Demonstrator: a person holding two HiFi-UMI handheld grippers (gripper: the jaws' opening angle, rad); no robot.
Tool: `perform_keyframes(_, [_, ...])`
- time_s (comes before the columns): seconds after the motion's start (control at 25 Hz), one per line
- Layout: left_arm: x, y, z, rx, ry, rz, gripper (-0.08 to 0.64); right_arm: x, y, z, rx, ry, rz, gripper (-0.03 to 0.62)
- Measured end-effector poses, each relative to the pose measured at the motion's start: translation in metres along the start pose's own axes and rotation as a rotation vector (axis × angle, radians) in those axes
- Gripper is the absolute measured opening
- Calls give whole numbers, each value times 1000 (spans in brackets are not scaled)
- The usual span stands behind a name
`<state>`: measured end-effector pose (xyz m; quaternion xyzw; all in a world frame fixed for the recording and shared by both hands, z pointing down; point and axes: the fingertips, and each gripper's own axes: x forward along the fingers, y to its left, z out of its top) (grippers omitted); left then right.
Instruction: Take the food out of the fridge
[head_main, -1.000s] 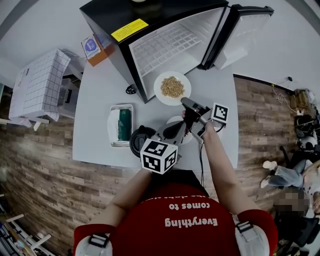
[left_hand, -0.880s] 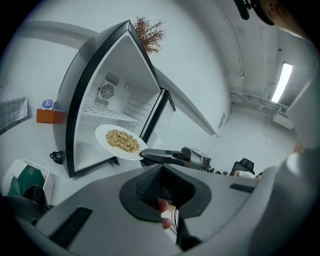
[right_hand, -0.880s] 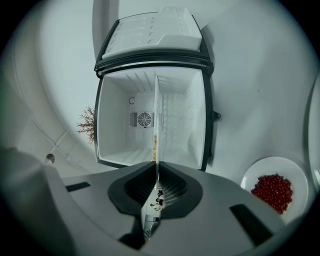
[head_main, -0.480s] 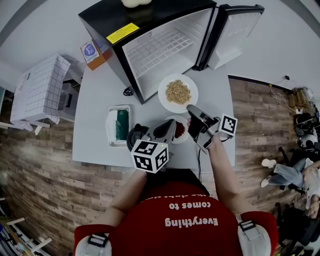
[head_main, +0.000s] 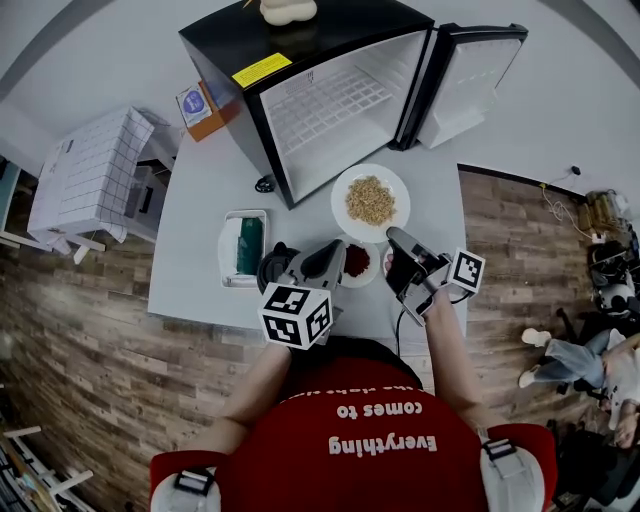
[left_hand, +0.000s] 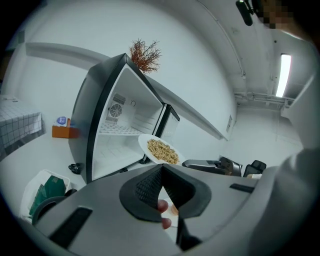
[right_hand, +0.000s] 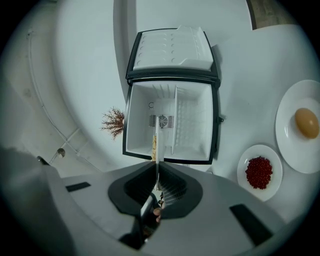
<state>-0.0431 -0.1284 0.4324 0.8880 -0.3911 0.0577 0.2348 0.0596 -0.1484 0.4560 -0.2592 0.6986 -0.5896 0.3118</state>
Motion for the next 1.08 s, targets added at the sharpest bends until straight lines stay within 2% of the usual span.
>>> perform_keyframes(0.28, [-11, -4, 0, 32, -18, 25, 3, -5, 12, -8, 1, 2, 25, 25])
perform_keyframes(0.64, [-11, -16, -2, 61, -12, 25, 3, -4, 34, -10, -54, 15, 54, 23])
perform_keyframes(1.08, [-3, -18, 13, 49, -36, 26, 2, 3, 61, 0, -87, 23, 101, 23])
